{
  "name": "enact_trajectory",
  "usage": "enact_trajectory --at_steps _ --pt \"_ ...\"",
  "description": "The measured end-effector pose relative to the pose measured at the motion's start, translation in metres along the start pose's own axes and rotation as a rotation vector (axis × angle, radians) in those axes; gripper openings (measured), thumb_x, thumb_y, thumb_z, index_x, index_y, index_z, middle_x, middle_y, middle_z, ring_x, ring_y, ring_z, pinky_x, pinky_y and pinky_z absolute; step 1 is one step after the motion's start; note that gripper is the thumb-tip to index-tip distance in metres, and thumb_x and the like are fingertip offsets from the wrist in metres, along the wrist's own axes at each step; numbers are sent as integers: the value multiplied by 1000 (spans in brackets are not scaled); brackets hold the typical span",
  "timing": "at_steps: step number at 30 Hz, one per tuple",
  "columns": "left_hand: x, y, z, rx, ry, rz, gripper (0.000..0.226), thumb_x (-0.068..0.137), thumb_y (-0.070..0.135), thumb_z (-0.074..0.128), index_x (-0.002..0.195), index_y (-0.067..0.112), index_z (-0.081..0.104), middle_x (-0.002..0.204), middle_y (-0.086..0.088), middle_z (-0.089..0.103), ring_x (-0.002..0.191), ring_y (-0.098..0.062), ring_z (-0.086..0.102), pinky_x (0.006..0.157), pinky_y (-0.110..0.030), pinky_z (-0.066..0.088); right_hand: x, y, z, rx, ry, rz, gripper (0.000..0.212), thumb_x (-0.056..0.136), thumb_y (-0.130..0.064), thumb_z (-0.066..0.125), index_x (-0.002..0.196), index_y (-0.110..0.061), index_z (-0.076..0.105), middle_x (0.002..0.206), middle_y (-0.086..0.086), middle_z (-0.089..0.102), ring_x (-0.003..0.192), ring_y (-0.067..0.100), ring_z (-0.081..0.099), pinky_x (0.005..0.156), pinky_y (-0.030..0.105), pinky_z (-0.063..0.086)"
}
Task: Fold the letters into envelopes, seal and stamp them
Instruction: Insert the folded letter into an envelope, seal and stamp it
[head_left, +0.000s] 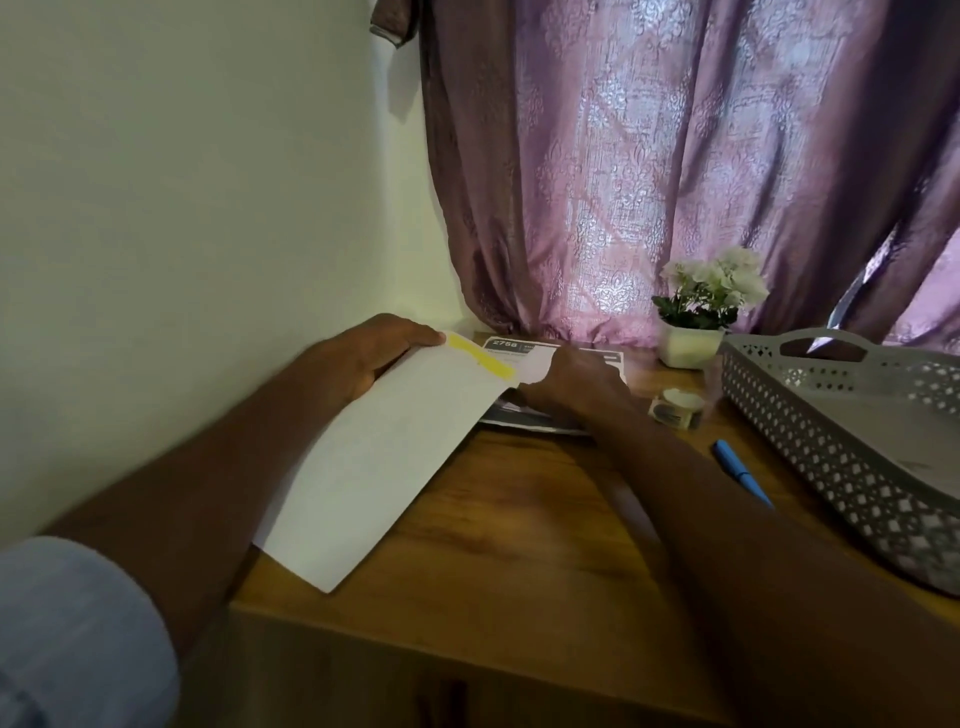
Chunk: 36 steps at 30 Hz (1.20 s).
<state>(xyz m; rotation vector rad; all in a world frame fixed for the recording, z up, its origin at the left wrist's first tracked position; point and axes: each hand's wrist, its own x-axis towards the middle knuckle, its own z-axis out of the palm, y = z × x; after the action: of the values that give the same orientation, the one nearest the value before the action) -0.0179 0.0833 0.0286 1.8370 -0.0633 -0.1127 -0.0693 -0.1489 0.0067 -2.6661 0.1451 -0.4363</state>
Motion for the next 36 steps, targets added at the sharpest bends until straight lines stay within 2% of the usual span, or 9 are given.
enact_trajectory --at_steps 3,10,15,22,26,28,30,32,36 --pt "-2 0 -1 -66 -22 -21 27 89 32 77 98 8 73 80 -11 79 61 -21 75 61 -28 56 -3 -2 -4 2 -62 -30 82 63 -66 75 129 -19 64 127 9 68 116 32 63 79 31 43" --pt "-3 -5 5 -159 -62 -75 29 97 30 67 110 4 68 100 -17 73 83 -31 68 83 -39 55 5 -8 -14 54 -193 88 57 76 -36 88 116 -4 64 88 5 62 91 26 62 75 31 49" --pt "-3 -5 12 -142 -47 -35 27 101 29 61 109 4 67 95 -15 72 78 -28 68 74 -36 54 -1 -11 -7 -4 -147 79 75 74 -50 84 131 -8 59 133 21 58 122 39 55 102 45 52" --pt "-5 -7 16 -91 -30 -29 26 103 26 59 99 2 67 91 -17 71 72 -27 67 70 -33 54 5 -9 -6 106 -167 102 73 72 -34 87 133 -6 56 132 22 59 121 41 56 103 46 50" --pt "-9 -5 16 -80 -35 -41 25 103 26 59 107 2 67 91 -15 73 71 -25 70 68 -32 55 14 -8 -7 249 -166 133 58 78 -16 77 132 -3 59 124 19 61 92 28 61 62 19 48" --pt "-11 -4 18 -82 -29 -29 25 103 25 59 108 2 66 94 -16 71 75 -27 68 75 -34 55 16 -7 -12 392 -98 166 53 80 -11 77 130 -4 62 126 20 63 90 25 63 56 19 47" --pt "-13 -4 20 -99 -11 -22 24 103 26 59 108 3 65 97 -17 70 78 -29 66 82 -37 52 16 -6 -16 593 -20 235 46 84 -14 81 127 -4 67 127 15 68 104 24 66 78 26 59" --pt "-14 -4 22 -97 30 1 24 102 26 61 109 4 66 99 -17 70 80 -29 66 83 -38 51 18 -5 -20 780 34 315 42 85 -12 82 124 -5 70 127 10 70 116 26 64 99 37 55" --pt "-12 -3 23 -106 98 74 20 97 25 69 100 5 67 100 -19 69 85 -31 65 84 -38 50 22 4 -28 1063 182 381 23 89 -3 76 111 -10 80 118 6 75 103 20 67 93 36 58"
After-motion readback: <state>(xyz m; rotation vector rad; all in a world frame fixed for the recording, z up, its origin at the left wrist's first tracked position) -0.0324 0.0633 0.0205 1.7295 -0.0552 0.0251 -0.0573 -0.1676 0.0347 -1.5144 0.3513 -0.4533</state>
